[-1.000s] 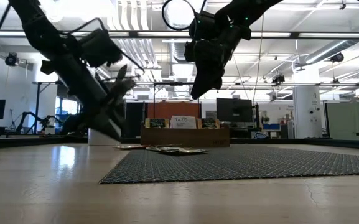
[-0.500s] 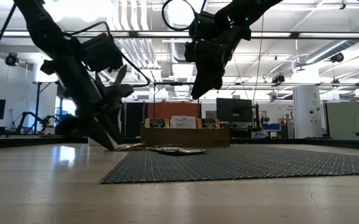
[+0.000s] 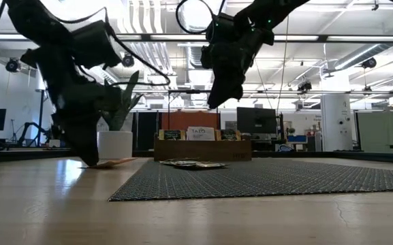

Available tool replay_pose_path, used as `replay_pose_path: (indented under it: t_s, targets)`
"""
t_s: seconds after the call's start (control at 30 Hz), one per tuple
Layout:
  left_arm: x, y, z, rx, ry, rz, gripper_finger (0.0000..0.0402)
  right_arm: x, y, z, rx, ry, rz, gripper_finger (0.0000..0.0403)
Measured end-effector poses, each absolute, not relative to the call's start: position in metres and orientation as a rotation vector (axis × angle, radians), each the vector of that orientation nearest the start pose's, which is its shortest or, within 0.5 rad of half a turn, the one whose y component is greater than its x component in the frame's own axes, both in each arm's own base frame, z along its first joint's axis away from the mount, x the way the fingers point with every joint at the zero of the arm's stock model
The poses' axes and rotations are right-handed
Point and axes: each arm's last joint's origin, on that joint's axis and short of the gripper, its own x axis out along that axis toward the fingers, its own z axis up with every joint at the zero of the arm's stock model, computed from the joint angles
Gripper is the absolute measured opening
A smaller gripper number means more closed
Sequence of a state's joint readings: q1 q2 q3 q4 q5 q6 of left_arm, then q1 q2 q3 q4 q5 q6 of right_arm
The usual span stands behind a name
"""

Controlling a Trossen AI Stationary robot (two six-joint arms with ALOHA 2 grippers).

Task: Pick & Place Tea
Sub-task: Put the orange tea bag into the right compartment of the wooden organizer

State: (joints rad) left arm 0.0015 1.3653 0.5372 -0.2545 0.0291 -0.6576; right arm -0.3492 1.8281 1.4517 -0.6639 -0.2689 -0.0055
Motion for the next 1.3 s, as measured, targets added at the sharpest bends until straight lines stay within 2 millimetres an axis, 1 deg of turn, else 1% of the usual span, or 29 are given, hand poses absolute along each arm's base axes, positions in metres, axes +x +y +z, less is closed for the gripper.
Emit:
replay_pose_path:
  t_s: [0.1,0.23,0.37,0.53,0.63,0.73,0.87,0.97,1.07,1.17,1.3]
  targets:
    - [0.223,-0.013,0.139,-0.47,1.054,0.279,0.0124,0.37,-0.124,0.236,0.395,0.974,-0.002,0.0095]
    - [0.225,-0.026,0.143,-0.307,1.029,0.256,0.0124,0.381,-0.121,0.224,0.552,0.934,0.107,0.009]
    - [0.23,-0.034,0.149,-0.221,0.988,0.252,0.0124,0.394,-0.115,0.208,0.656,0.926,0.185,0.0089]
    - [0.235,-0.038,0.158,-0.172,0.961,0.268,0.0124,0.406,-0.096,0.187,0.77,0.991,0.222,0.0096]
    - [0.235,-0.036,0.167,-0.167,0.999,0.348,0.0124,0.411,-0.079,0.185,0.775,1.008,0.243,0.01]
    - [0.231,-0.033,0.176,-0.24,1.004,0.509,0.0124,0.419,-0.061,0.187,0.748,0.981,0.211,0.01]
    - [0.224,-0.033,0.182,-0.484,0.92,0.651,0.0124,0.43,-0.042,0.192,0.7,0.904,0.163,0.0096]
    - [0.217,-0.035,0.181,-0.632,0.864,0.712,0.0124,0.434,-0.033,0.194,0.677,0.872,0.16,0.0093]
    - [0.209,-0.036,0.176,-0.733,0.84,0.75,0.0124,0.435,-0.029,0.193,0.677,0.875,0.122,0.0093]
    - [0.203,-0.036,0.167,-0.796,0.824,0.769,0.0124,0.435,-0.03,0.193,0.704,0.878,0.106,0.0095]
    - [0.203,-0.036,0.151,-0.869,0.776,0.707,0.0124,0.435,-0.03,0.193,0.705,0.876,0.103,0.0095]
